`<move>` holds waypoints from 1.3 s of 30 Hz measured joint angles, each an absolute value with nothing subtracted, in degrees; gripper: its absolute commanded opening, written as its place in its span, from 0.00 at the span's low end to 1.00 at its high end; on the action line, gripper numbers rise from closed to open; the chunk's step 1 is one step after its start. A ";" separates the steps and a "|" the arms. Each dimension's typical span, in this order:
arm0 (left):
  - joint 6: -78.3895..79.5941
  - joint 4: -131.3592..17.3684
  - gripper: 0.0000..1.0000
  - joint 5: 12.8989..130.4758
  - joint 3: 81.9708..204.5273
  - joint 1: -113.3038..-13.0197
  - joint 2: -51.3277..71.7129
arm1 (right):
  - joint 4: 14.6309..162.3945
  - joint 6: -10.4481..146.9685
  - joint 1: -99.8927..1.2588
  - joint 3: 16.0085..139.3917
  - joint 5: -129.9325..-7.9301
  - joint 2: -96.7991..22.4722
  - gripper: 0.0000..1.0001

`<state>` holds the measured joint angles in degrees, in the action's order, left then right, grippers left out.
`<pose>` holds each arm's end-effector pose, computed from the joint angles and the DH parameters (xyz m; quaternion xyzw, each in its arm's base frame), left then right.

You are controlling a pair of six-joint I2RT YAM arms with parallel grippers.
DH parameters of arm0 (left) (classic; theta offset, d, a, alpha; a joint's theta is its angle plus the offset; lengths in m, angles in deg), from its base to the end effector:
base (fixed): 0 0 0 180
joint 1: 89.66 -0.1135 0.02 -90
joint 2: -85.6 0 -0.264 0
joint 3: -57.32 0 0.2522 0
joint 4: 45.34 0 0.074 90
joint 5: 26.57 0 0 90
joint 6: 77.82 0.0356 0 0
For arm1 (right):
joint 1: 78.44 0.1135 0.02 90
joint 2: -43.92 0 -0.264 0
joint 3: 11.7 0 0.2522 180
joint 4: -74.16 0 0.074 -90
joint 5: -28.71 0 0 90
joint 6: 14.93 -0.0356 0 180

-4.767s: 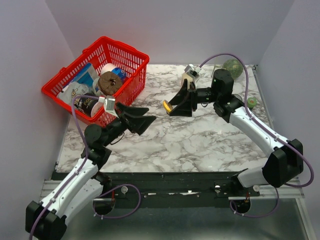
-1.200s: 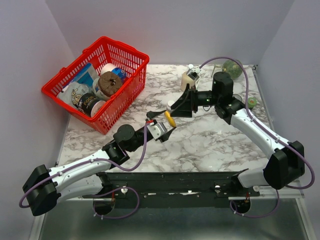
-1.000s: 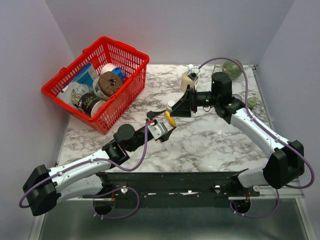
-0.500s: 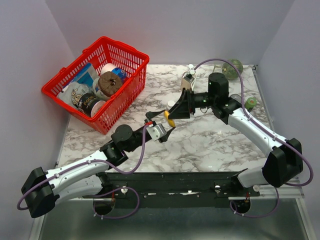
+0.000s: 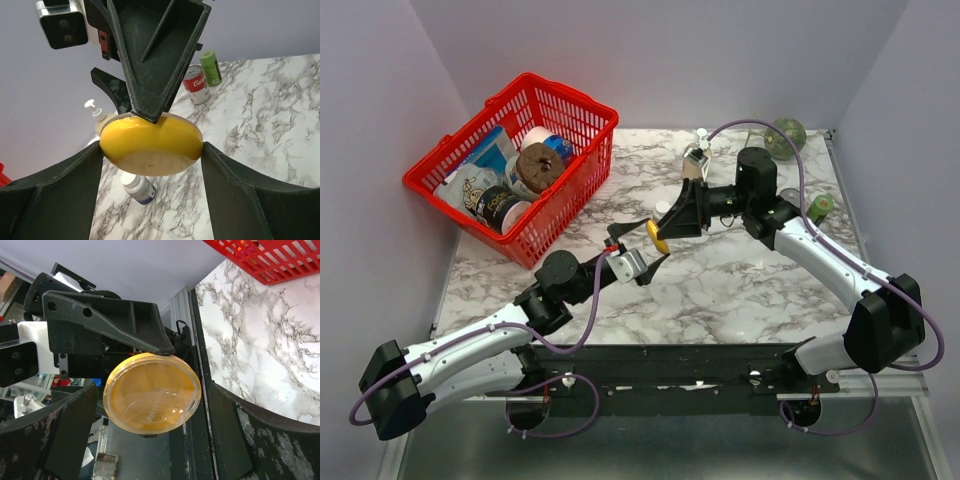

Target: Sort the pills into containers

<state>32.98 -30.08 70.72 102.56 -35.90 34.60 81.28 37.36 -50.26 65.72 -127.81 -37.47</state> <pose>0.1220 -0.1741 0.3114 0.4292 0.4837 -0.2555 0.7187 0.2654 0.1792 0.3401 -0.2937 0.6724 0.6443 0.2156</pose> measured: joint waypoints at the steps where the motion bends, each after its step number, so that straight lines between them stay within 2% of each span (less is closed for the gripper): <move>1: 32.98 -30.08 0.14 70.76 102.59 -35.90 34.70 | 81.15 37.21 -50.26 65.70 -127.86 -37.53 0.98; 9: 33.00 -30.15 0.14 70.98 102.59 -35.90 34.70 | 79.93 36.16 -50.00 65.62 -128.21 -37.53 0.84; 13: 33.02 -30.76 0.14 70.98 103.02 -35.90 34.70 | 79.40 35.92 -50.04 65.40 -128.27 -37.53 0.66; 16: 33.22 -31.88 0.15 70.58 103.11 -35.99 34.75 | 78.70 35.72 -50.17 65.33 -128.69 -37.51 0.58; 21: 33.22 -32.25 0.17 70.47 103.11 -36.04 34.88 | 76.98 34.58 -50.28 64.92 -129.28 -37.51 0.53; 24: 33.15 -32.25 0.17 70.47 103.11 -36.04 34.99 | 74.90 33.23 -50.39 64.43 -129.78 -37.51 0.57; 25: 33.11 -32.23 0.17 70.47 103.11 -36.04 35.08 | 74.09 32.66 -50.39 64.22 -129.93 -37.51 0.68; 27: 32.85 -32.18 0.17 70.52 103.11 -36.04 35.27 | 72.98 31.50 -50.39 64.00 -130.06 -37.51 0.78; 28: 32.72 -31.99 0.16 70.54 103.11 -36.01 35.32 | 72.54 31.20 -50.35 63.93 -130.17 -37.51 0.87; 31: 32.48 -31.61 0.16 70.61 103.11 -35.95 35.36 | 71.75 30.52 -49.93 63.80 -130.39 -37.51 0.96; 39: 32.50 -31.31 0.15 71.28 103.13 -35.90 35.38 | 71.12 30.02 -49.12 63.28 -130.41 -37.51 0.97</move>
